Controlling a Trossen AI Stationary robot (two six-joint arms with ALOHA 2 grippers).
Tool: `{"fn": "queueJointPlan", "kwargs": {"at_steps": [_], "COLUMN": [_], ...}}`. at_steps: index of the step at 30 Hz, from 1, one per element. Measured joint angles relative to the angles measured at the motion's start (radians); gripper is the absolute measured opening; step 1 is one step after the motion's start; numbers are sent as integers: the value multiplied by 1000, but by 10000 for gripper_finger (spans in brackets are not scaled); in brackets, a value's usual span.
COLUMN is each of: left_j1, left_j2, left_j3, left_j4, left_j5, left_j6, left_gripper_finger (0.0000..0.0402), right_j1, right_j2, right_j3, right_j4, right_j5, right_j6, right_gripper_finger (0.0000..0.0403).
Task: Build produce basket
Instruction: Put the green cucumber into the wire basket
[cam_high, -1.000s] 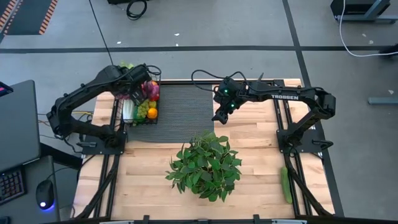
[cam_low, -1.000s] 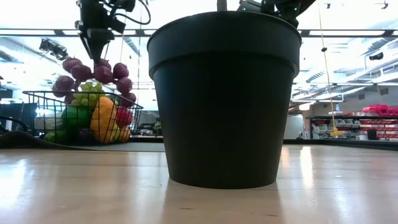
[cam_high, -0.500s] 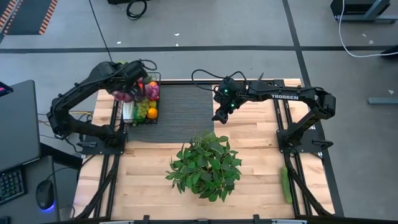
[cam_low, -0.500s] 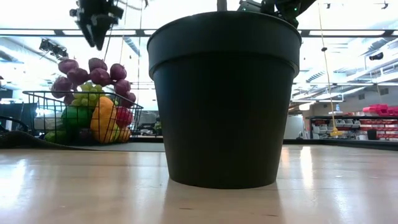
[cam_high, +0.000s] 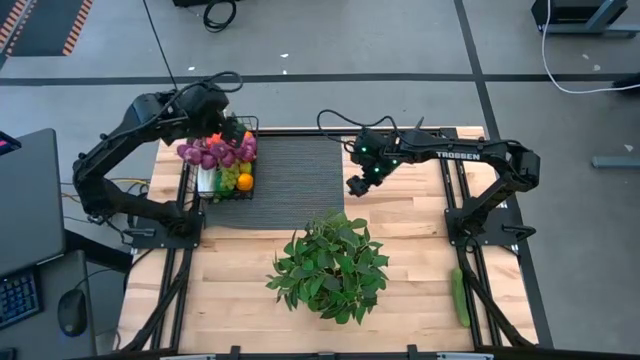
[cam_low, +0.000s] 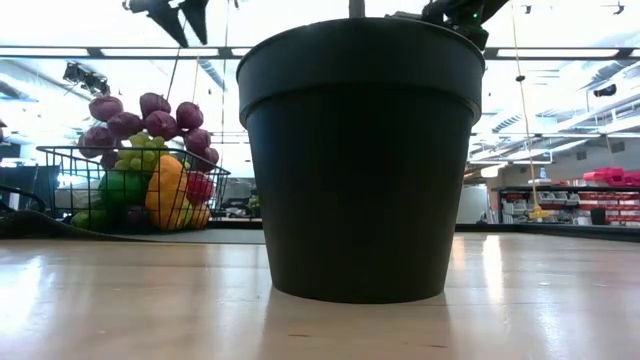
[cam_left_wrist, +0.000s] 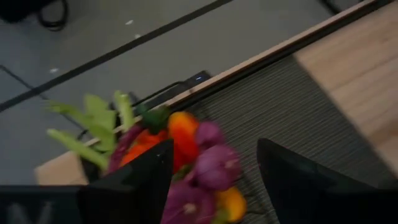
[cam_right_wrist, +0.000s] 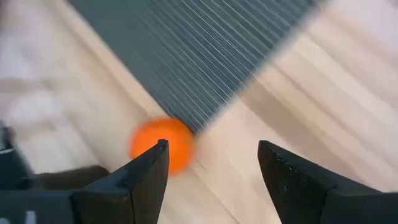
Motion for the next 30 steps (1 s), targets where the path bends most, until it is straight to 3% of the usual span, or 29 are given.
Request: {"fn": "queueJointPlan", "kwargs": {"at_steps": [8,16,20,24,30], "left_j1": [-66,-118,-127,-148,-192], "left_j2": [3,30,44,51,53], "left_j3": [0,0,-1,0,-2], "left_j4": [186,389,378,352,221], "left_j5": [51,80,159,171,180], "left_j6": [-43,9,65,96,-15], "left_gripper_finger": [235,230,227,227,227], "right_j1": [61,220,325,413,559], "right_j2": [0,0,1,1,1], "right_j3": [0,0,0,0,0], "right_j4": [-399,-486,-481,-448,-511], "right_j5": [142,163,209,234,224], "right_j6": [195,318,429,571,651], "right_gripper_finger": [273,297,301,307,333]}}
